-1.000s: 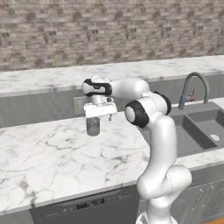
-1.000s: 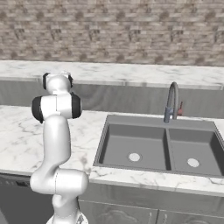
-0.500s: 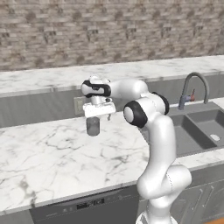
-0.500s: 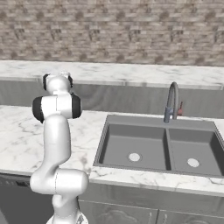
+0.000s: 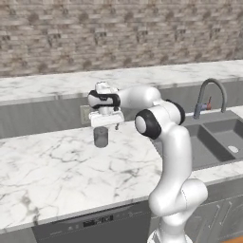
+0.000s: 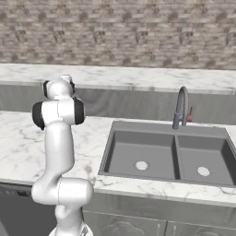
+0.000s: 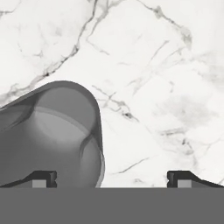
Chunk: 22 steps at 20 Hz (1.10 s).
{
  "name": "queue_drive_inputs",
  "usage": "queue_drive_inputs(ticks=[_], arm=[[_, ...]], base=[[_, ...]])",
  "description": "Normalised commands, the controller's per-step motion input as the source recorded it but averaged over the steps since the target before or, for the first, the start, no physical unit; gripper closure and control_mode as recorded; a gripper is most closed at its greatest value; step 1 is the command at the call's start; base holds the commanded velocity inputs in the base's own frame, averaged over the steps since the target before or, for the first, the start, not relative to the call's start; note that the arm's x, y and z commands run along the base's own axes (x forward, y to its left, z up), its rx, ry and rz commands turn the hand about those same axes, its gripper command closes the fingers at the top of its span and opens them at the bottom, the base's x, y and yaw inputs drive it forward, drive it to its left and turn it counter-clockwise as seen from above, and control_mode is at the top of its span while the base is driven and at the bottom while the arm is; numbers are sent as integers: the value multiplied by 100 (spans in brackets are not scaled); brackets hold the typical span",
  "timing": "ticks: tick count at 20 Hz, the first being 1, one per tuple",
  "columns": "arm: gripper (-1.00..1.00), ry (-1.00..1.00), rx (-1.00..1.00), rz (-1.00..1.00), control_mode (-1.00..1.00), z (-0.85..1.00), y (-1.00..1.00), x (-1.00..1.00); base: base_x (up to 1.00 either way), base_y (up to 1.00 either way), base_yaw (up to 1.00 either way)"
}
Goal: Place the glass cup in the left basin and the glass cup in the right basin of the sink.
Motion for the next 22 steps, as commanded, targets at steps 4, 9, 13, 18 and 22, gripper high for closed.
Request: queue_drive_inputs(ticks=[4,9,13,18,22], arm=[[-100,-9,0,0,-100,-12,0,12],[-100,-8,0,0,-100,-14,0,13],[-100,-8,0,0,-100,-10,0,13],[-100,-11,0,0,-100,-8,0,14],[-100,-10,0,0,-100,-10,0,11]], base=[[0,0,0],[0,0,0],[0,0,0],[0,0,0],[0,0,0]])
